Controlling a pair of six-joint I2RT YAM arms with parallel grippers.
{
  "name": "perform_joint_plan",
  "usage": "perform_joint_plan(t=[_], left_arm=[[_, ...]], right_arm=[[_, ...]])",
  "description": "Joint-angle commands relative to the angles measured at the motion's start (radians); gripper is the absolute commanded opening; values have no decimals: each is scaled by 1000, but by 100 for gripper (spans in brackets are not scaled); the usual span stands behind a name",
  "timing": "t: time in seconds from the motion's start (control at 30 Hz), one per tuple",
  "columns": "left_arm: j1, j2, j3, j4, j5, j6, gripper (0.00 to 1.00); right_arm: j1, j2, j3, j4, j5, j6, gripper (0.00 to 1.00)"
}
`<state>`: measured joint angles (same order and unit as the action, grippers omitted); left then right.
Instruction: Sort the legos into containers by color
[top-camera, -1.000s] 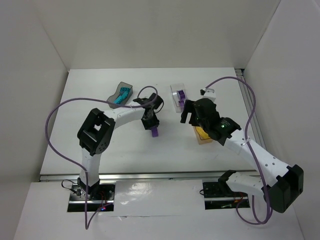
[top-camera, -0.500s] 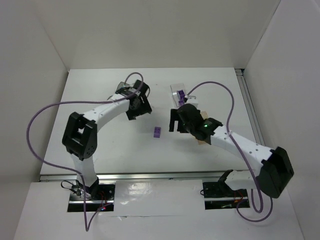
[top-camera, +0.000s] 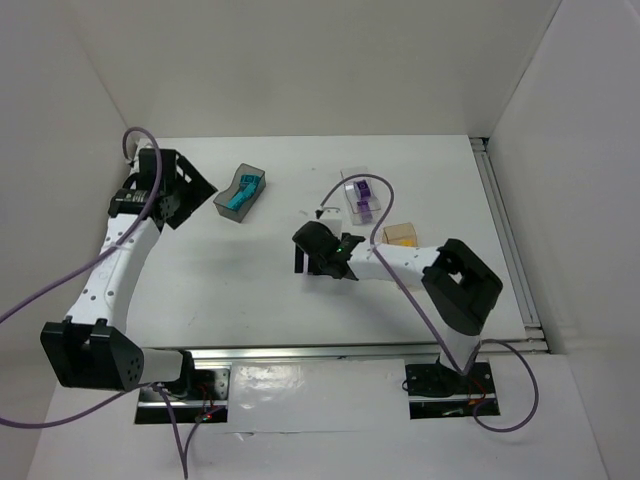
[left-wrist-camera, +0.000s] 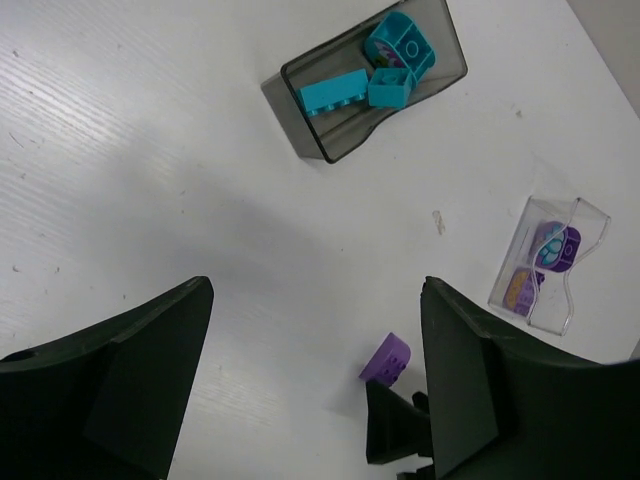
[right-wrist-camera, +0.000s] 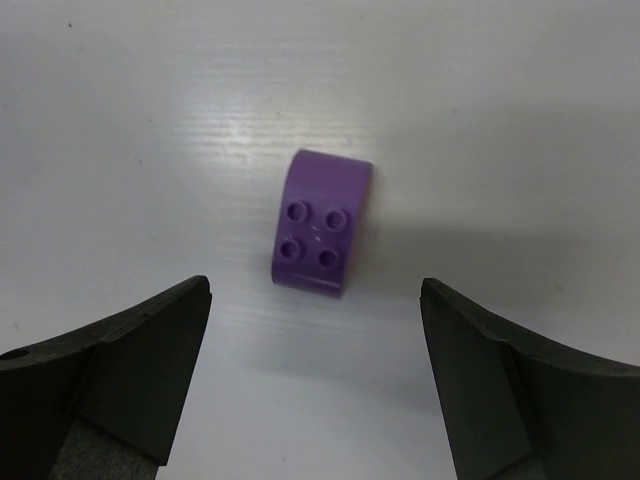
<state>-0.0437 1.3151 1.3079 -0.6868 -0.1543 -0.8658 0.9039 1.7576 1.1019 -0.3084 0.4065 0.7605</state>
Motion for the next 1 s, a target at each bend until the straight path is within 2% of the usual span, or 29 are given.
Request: perform_joint_plan(t=[0.0,0.1,0.37,0.4,0.47,0.5,0.63,0.7,0.77,0.9,0.97], left_arm=[[19,-8,-21,26,78,62,89],[28,-8,-30,26,104,62,89],[47,-8,-59,35,134,80,89],[47,-8,-59,35,134,80,89],[56,-8,-68,44,156,80,89],[56,-8,-68,44,156,89,89],[76,-8,-68,44,176,99,88],[76,-8,-68,44,176,99,88],[76,-8,-68,44,185,108,88],[76,-8,-68,44,194,117,88],[76,-8,-68,44,203,117,88]], right_arm=[[10,65,88,66,60,19,92],[20,123,128,55,60,19,89],[20,195,185,5,89,19,68],[20,210,194,-6,101,28,59],[30,221,219,-40,116,37,50],[41,230,237,-53,132,37,40],[32,183,256,-89,185,11,26],[9,114,245,-64,209,-27,26],[-65,54,245,-49,209,-70,26],[-236,17,256,-11,169,-162,26],[-281,17,279,11,150,-188,26]])
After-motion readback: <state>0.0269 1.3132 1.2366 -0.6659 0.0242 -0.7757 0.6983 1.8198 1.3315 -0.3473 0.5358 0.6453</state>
